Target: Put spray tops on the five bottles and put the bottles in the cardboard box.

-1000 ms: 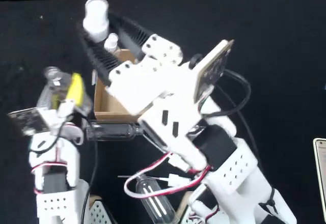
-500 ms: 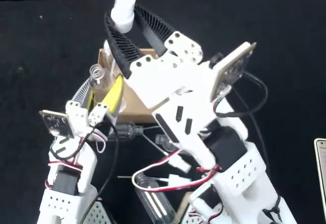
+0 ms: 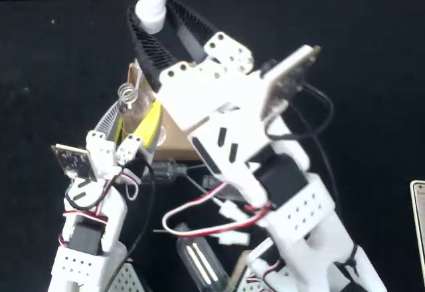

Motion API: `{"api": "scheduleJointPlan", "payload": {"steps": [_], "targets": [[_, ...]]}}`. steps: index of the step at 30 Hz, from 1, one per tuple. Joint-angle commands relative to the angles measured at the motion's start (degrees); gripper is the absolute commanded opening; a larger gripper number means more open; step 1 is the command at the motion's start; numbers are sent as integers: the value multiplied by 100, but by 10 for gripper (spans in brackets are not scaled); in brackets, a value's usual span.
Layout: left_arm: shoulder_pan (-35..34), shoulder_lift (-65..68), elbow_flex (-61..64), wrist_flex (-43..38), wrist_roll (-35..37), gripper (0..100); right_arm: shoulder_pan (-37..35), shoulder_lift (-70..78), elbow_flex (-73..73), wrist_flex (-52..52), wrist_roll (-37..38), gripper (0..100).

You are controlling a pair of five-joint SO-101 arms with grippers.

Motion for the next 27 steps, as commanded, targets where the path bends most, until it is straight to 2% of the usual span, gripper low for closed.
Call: {"api": "scheduleJointPlan", "payload": {"steps": [1,20,27], "targets": [[48,-62,127,-158,-18,30,123,277,-13,-431,-18,11],[-4,-62,127,-176,-62,30,97,708,224,-457,-9,11],[145,-70,127,-211,-1486,30,88,664,400,-369,-9,11]]}}
